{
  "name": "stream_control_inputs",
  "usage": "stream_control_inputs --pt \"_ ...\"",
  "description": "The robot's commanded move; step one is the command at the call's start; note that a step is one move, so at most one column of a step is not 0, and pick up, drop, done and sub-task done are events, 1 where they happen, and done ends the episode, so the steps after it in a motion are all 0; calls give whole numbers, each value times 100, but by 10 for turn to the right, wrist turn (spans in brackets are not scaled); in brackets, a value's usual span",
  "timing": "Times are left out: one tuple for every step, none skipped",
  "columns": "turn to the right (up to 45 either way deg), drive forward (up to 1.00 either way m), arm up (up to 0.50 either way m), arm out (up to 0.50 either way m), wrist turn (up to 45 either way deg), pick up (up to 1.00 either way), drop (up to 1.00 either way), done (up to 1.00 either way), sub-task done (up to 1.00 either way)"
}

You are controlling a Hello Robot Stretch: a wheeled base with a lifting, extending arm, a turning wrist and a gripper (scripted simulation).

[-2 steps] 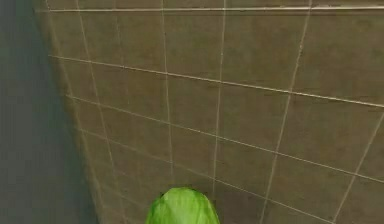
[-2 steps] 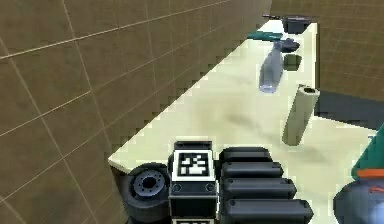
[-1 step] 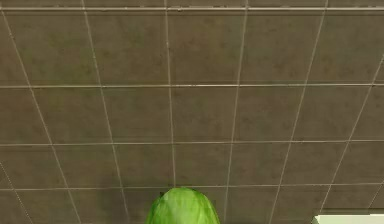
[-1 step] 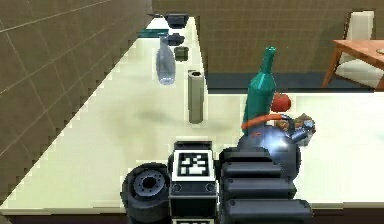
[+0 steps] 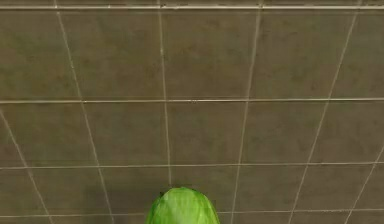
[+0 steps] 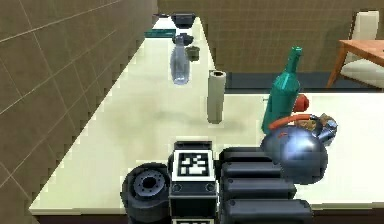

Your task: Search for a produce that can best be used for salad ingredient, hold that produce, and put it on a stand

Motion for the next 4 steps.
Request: stream_control_inputs --pt "-450 0 0 0 0 0 0 0 0" --pt "-450 0 0 0 0 0 0 0 0" --pt "-450 0 0 0 0 0 0 0 0" --pt "0 100 0 0 0 0 0 0 0"
